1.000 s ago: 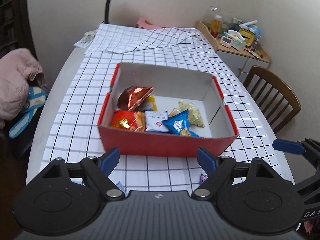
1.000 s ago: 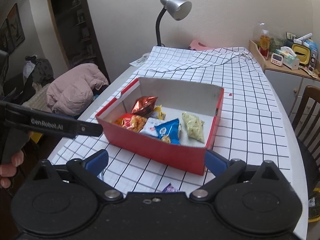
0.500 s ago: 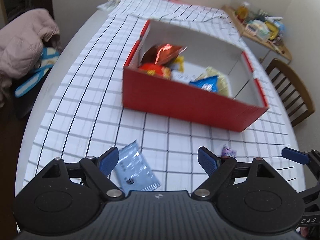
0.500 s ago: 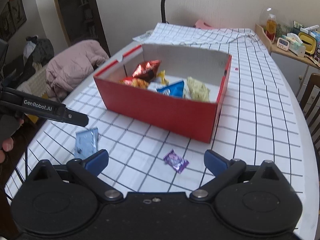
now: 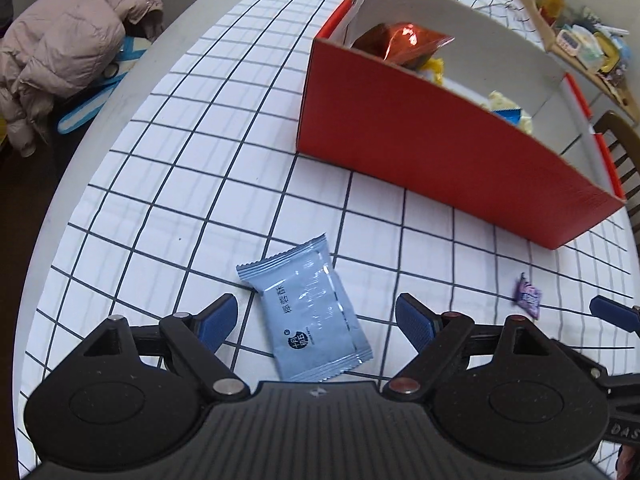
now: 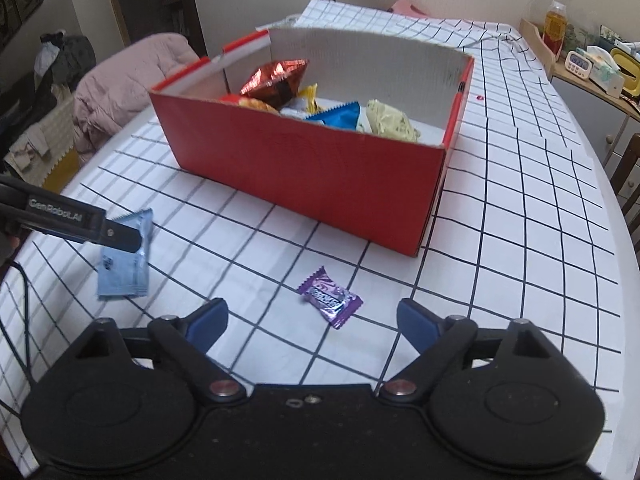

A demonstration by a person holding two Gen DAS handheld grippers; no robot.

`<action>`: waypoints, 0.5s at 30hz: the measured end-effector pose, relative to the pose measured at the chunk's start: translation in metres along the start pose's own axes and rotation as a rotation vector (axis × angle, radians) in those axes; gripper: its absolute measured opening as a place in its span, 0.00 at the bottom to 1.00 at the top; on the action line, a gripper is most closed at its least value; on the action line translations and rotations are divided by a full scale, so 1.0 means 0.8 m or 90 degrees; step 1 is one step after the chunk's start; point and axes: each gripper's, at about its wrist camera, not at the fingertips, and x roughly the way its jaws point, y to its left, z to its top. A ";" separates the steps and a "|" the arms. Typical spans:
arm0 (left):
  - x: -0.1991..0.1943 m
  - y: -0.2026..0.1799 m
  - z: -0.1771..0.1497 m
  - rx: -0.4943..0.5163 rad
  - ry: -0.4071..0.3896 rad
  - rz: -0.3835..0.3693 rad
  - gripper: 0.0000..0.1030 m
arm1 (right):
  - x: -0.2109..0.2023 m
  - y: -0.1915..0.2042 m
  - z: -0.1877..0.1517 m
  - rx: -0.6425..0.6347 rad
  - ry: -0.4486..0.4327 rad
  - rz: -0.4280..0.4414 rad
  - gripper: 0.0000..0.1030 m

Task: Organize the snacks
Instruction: 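Withdraw both tools from the box toward the light-blue packet and purple candy, then grasp the light-blue biscuit packet with the left tool while the right tool grasps the purple candy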

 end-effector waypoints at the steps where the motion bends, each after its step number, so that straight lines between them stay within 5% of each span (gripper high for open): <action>1: 0.003 -0.001 0.000 -0.001 0.001 0.004 0.84 | 0.006 -0.002 0.001 0.001 0.007 -0.001 0.81; 15: 0.029 0.002 -0.001 -0.039 0.025 0.032 0.83 | 0.051 -0.002 0.018 -0.061 0.063 -0.010 0.60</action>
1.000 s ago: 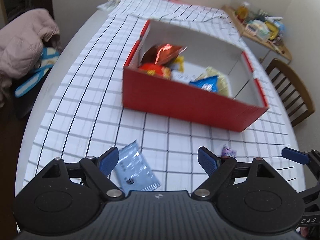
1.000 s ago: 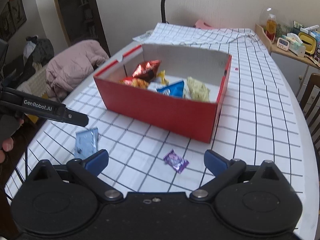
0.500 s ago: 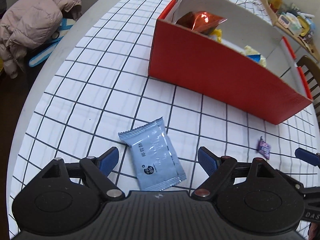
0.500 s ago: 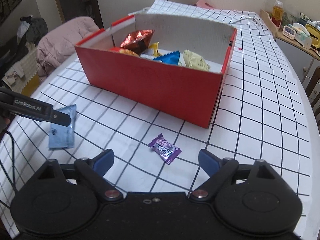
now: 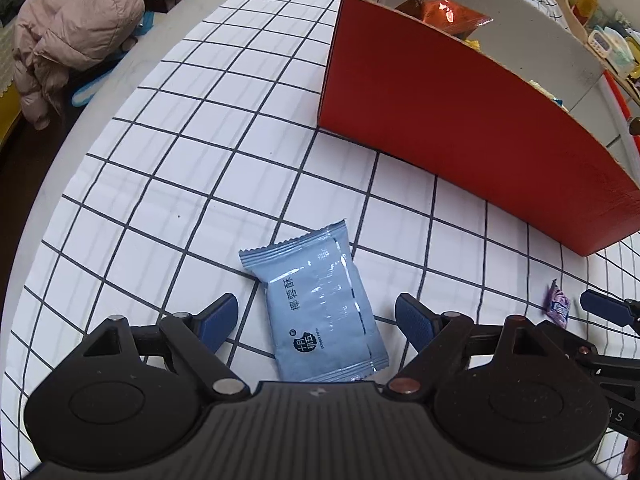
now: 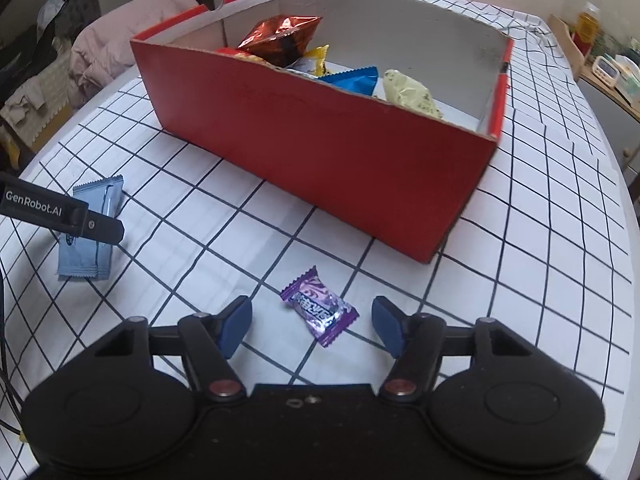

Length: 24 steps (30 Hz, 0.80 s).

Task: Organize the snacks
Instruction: 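Grasp the light-blue biscuit packet with the left tool while the right tool grasps the purple candy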

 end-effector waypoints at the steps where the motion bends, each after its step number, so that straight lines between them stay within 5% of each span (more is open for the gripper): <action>1: 0.000 0.000 0.000 0.000 -0.001 0.001 0.83 | 0.002 0.000 0.001 -0.002 0.002 0.000 0.58; 11: -0.002 -0.007 -0.004 0.020 -0.009 0.024 0.76 | 0.008 0.002 0.004 -0.022 -0.003 0.000 0.38; 16: -0.004 -0.012 -0.007 0.051 -0.015 0.046 0.55 | 0.005 0.008 -0.002 -0.036 -0.014 -0.002 0.30; 24: -0.007 -0.012 -0.009 0.070 -0.010 0.031 0.47 | -0.004 0.016 -0.015 -0.019 -0.031 -0.028 0.18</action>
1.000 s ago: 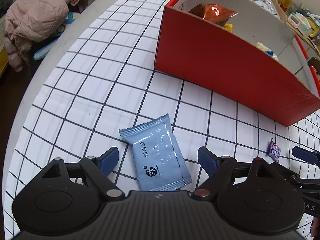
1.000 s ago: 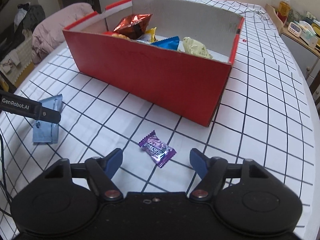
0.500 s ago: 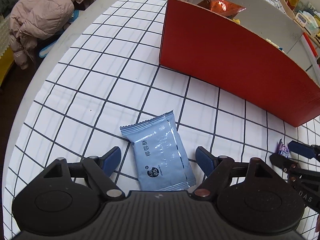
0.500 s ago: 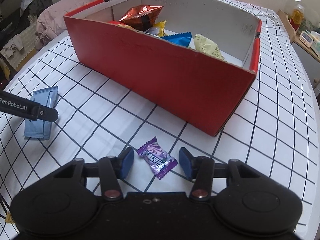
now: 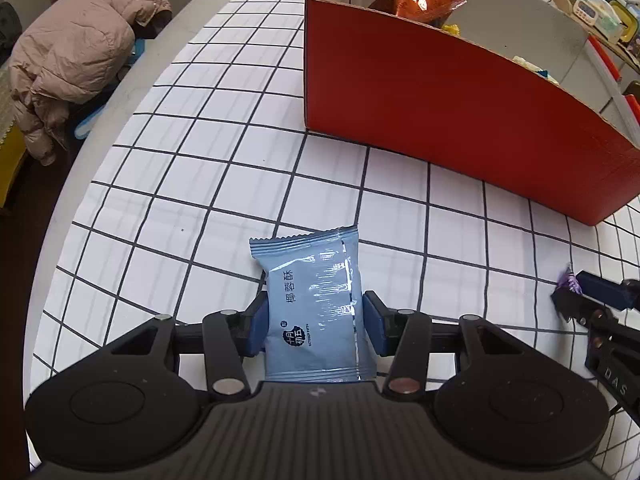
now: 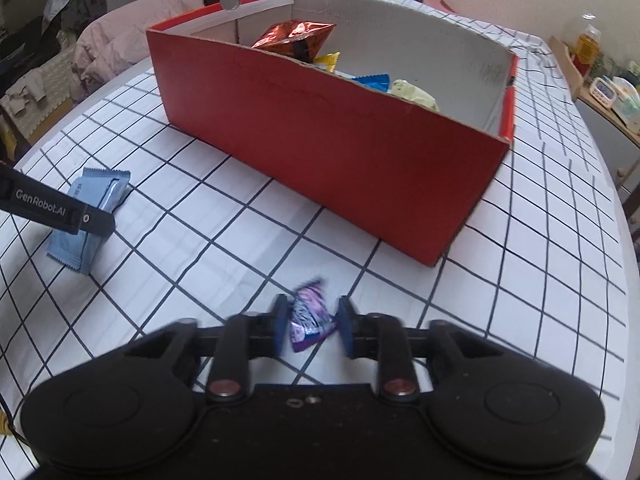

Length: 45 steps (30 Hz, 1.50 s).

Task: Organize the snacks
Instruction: 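Grasp the light-blue biscuit packet with the left tool while the right tool grasps the purple candy, then carry the light-blue packet and purple candy into the box with both tools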

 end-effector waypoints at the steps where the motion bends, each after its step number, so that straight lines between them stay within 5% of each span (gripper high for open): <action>1: -0.001 0.000 -0.001 -0.002 0.001 -0.003 0.47 | -0.002 -0.001 -0.002 0.012 0.000 -0.001 0.18; 23: -0.055 -0.018 -0.008 0.028 -0.028 -0.054 0.46 | -0.084 -0.019 -0.028 0.188 -0.050 0.023 0.17; 45: -0.139 -0.057 0.068 0.069 -0.133 -0.104 0.46 | -0.146 -0.048 0.056 0.192 -0.171 0.009 0.17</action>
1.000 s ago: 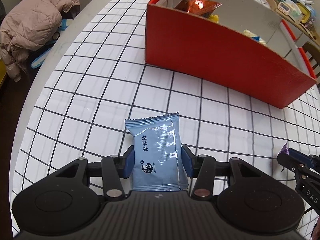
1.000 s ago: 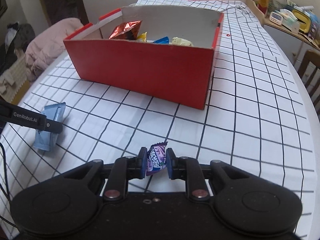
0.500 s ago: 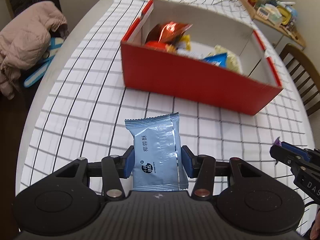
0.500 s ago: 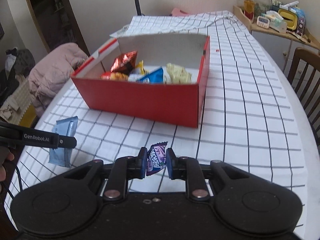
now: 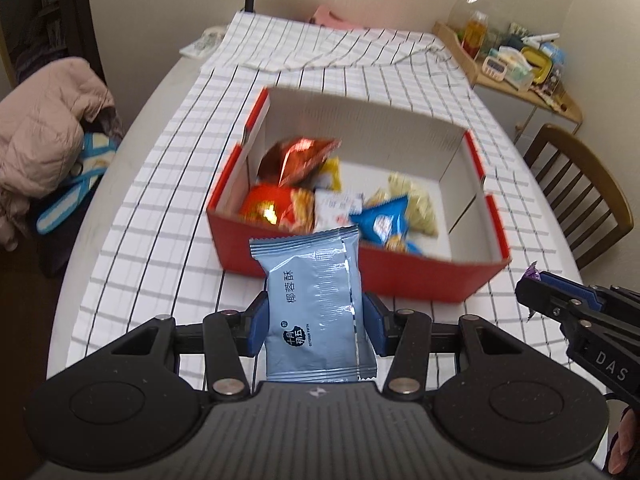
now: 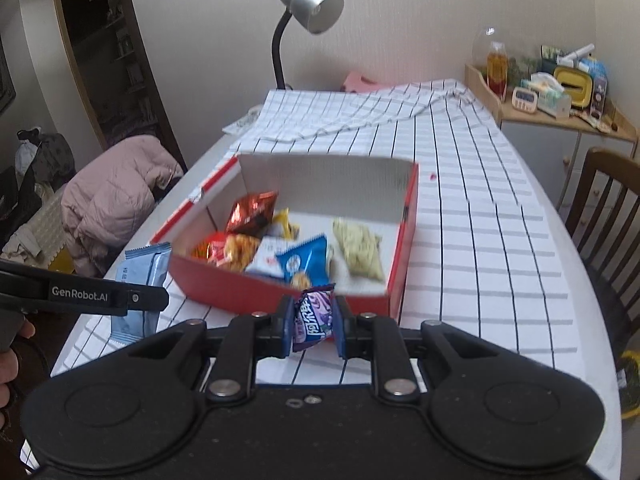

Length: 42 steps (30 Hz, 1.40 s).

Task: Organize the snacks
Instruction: 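Carry the light-blue packet and purple candy into the box with both tools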

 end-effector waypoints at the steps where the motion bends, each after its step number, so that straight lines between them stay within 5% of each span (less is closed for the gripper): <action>1: -0.001 -0.002 0.005 0.002 -0.005 0.000 0.46 | 0.000 0.000 0.004 -0.001 -0.004 -0.001 0.17; 21: 0.035 -0.024 0.094 0.043 -0.020 0.010 0.47 | 0.050 -0.007 0.070 0.002 -0.008 -0.031 0.18; 42: 0.136 -0.041 0.136 0.105 0.053 0.029 0.47 | 0.151 -0.006 0.073 -0.052 0.102 -0.070 0.18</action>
